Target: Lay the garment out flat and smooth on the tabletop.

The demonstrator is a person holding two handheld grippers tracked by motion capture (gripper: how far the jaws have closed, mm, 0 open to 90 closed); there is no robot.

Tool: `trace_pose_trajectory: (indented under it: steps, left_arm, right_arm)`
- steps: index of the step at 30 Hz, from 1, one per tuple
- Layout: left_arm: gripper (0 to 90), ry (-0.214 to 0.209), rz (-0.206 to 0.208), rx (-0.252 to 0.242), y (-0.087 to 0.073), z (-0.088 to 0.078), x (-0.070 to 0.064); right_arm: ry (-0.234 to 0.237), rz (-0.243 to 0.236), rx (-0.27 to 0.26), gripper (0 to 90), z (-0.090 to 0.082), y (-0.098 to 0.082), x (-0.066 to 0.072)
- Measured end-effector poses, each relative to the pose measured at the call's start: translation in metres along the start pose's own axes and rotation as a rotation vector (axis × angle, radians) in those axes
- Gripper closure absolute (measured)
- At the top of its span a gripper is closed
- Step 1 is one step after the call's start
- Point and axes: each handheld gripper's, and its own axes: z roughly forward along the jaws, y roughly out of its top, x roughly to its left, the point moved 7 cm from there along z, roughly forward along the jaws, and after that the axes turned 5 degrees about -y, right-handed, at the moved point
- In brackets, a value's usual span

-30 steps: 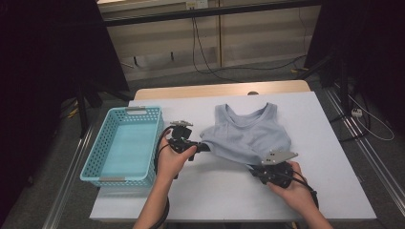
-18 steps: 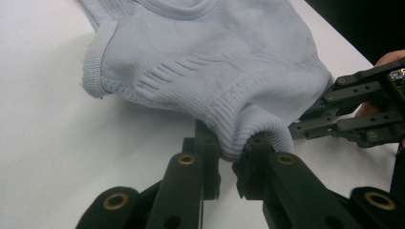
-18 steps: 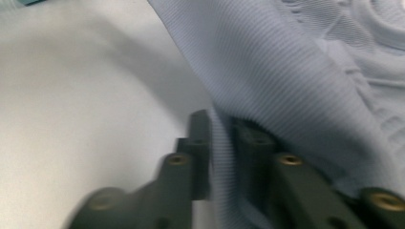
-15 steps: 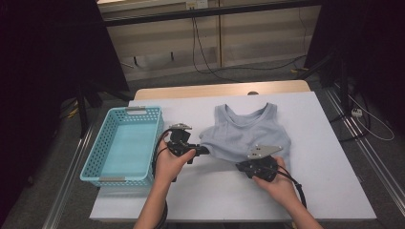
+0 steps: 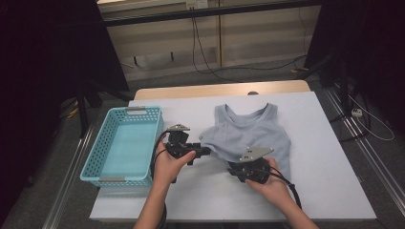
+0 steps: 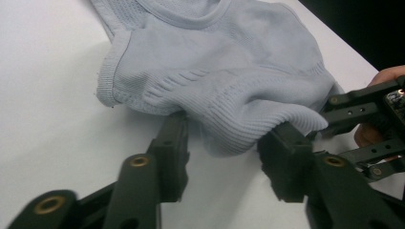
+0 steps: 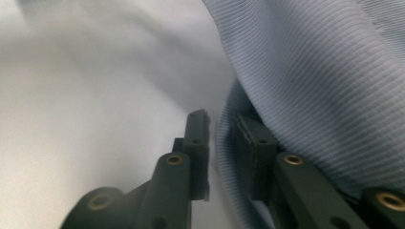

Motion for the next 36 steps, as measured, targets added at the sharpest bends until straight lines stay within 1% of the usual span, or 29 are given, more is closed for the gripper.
trace_pose_trajectory:
  steps: [1,2,3,4,6,7,8,9,11,13,16,18,19,20,22,24,25,26,27,29,31,32,33,34,36]
  left_arm:
    - [51.2,0.016,0.007,-0.005,0.0,0.001,0.001]
    - [49.1,0.022,0.01,-0.005,0.0,0.0,0.0]
    - [49.1,0.017,0.013,-0.004,0.0,0.0,0.0]
    - [48.8,0.011,0.009,-0.015,0.001,0.0,-0.002]
    - [45.6,0.018,0.019,-0.003,0.001,0.0,-0.002]
    - [45.5,0.023,0.021,-0.008,0.001,0.0,-0.002]
    - [45.5,0.023,0.023,-0.009,0.001,0.0,-0.003]
    - [45.4,0.023,0.026,-0.006,0.001,-0.001,-0.003]
    - [43.1,0.03,0.029,-0.02,0.002,-0.002,-0.003]
    - [39.9,0.037,0.033,-0.021,0.002,-0.004,-0.003]
    - [35.5,0.049,0.034,-0.019,0.001,-0.004,-0.001]
    - [32.7,0.061,0.041,-0.013,0.001,-0.004,0.0]
    - [30.2,0.066,0.042,-0.019,0.001,-0.004,0.0]
    - [28.2,0.073,0.043,-0.018,0.001,-0.004,0.0]
    - [25.1,0.079,0.047,-0.006,0.0,-0.004,0.0]
    - [23.5,0.082,0.047,0.004,-0.001,-0.004,0.001]
    - [22.5,0.088,0.042,0.002,-0.001,-0.005,0.002]
    - [21.5,0.089,0.046,0.0,-0.001,-0.006,0.003]
    - [20.8,0.087,0.045,0.011,-0.002,-0.007,0.003]
    - [20.7,0.094,0.046,-0.004,0.0,-0.01,0.003]
    - [19.9,0.09,0.036,-0.015,0.001,-0.012,0.002]
    - [19.7,0.086,0.038,-0.015,0.002,-0.012,0.001]
    - [19.7,0.085,0.036,-0.008,0.001,-0.012,0.001]
    - [19.0,0.088,0.039,0.001,0.001,-0.013,0.0]
    - [18.7,0.085,0.053,0.004,0.002,-0.011,-0.004]
  right_arm:
    - [-0.013,0.003,-0.004,71.6,0.0,0.001,-0.001]
    - [-0.014,-0.001,-0.004,71.4,0.0,0.001,-0.002]
    - [-0.014,-0.008,-0.002,69.5,0.001,0.002,-0.002]
    - [-0.018,-0.01,-0.003,67.7,0.003,0.002,-0.002]
    - [-0.005,-0.013,0.008,68.3,0.006,0.002,-0.001]
    - [0.002,-0.025,0.009,68.0,0.008,0.003,0.003]
    - [0.002,-0.025,0.009,68.0,0.008,0.003,0.003]
    - [0.012,-0.039,0.005,67.8,0.007,0.005,0.006]
    - [0.029,-0.052,-0.001,67.8,0.006,0.008,0.012]
    - [0.029,-0.061,0.007,66.0,0.007,0.009,0.014]
    - [0.039,-0.042,0.019,63.4,0.009,0.006,0.012]
    - [0.05,-0.027,0.011,62.4,0.007,0.007,0.012]
    - [0.058,-0.019,0.005,61.4,0.007,0.008,0.012]
    - [0.067,-0.02,-0.001,60.5,0.006,0.008,0.013]
    - [0.057,-0.023,-0.014,56.8,0.003,0.01,0.011]
    - [0.05,-0.014,-0.019,52.5,-0.001,0.011,0.008]
    - [0.043,-0.004,-0.024,50.4,-0.004,0.011,0.005]
    - [0.037,0.016,-0.028,49.5,-0.007,0.011,0.002]
    - [0.034,0.033,-0.032,48.9,-0.01,0.01,-0.001]
    - [0.021,0.051,-0.042,46.6,-0.016,0.009,-0.006]
    - [0.002,0.063,-0.04,46.0,-0.022,0.005,-0.011]
    - [-0.006,0.063,-0.043,46.1,-0.025,0.004,-0.012]
    - [-0.008,0.072,-0.047,46.6,-0.027,0.002,-0.013]
    - [-0.025,0.07,-0.039,47.4,-0.031,-0.001,-0.017]
    - [-0.033,0.069,-0.039,47.9,-0.033,-0.002,-0.02]
